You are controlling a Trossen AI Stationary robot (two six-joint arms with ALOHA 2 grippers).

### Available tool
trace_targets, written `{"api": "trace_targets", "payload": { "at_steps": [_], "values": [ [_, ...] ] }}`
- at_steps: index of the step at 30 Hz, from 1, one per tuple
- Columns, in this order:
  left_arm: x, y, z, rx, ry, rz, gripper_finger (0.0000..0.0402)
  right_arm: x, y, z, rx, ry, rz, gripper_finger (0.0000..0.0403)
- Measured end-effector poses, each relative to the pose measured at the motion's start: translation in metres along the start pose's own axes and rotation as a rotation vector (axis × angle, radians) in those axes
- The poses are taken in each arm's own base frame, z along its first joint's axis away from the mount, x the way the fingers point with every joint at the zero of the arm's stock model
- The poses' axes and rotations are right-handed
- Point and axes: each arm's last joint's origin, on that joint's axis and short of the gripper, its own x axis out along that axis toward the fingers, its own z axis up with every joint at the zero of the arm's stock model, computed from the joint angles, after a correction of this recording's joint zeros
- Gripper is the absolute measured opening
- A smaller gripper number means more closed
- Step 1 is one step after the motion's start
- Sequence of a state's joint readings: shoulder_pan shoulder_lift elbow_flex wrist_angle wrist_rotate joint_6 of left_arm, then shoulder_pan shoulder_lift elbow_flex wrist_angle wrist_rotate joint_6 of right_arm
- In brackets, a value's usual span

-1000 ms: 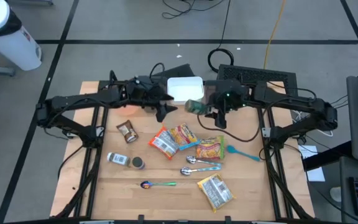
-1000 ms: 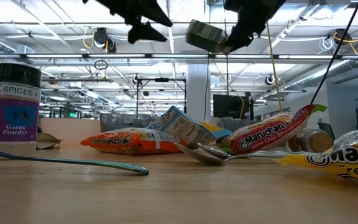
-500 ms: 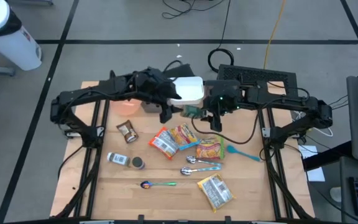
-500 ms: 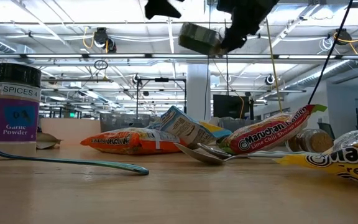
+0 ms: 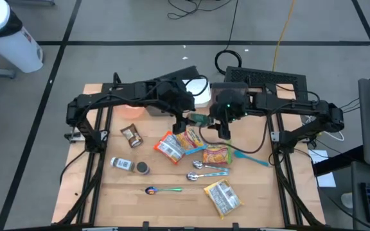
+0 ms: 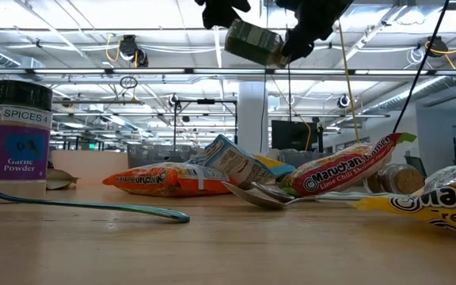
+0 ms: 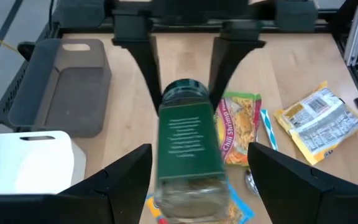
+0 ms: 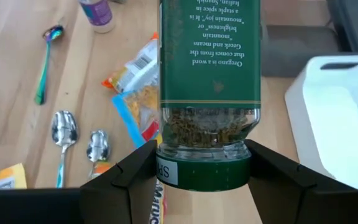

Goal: Pick & Place Food Item
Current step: Put the green seasoning bottle into the left black bin

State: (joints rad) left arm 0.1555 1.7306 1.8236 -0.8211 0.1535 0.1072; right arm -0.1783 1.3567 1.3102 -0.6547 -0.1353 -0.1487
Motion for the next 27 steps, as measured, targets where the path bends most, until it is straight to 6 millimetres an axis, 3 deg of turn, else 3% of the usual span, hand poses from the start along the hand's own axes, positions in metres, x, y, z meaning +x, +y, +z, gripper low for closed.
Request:
{"api": "trace_targets", "payload": {
  "at_steps": [10,21,27],
  "values": [
    [-0.001,0.003,-0.001,-0.014,0.011,0.008,0.0271,0.0,0.003,0.007,-0.028,-0.068,-0.001,0.0198],
    [0.022,0.004,-0.012,-0.055,0.118,-0.028,0.0271,0.0,0.002,0.01,-0.05,-0.104,-0.01,0.0198],
    [0.023,0.005,-0.01,-0.051,0.102,-0.026,0.0271,0.0,0.002,0.009,-0.048,-0.084,-0.008,0.0198]
  ]
}}
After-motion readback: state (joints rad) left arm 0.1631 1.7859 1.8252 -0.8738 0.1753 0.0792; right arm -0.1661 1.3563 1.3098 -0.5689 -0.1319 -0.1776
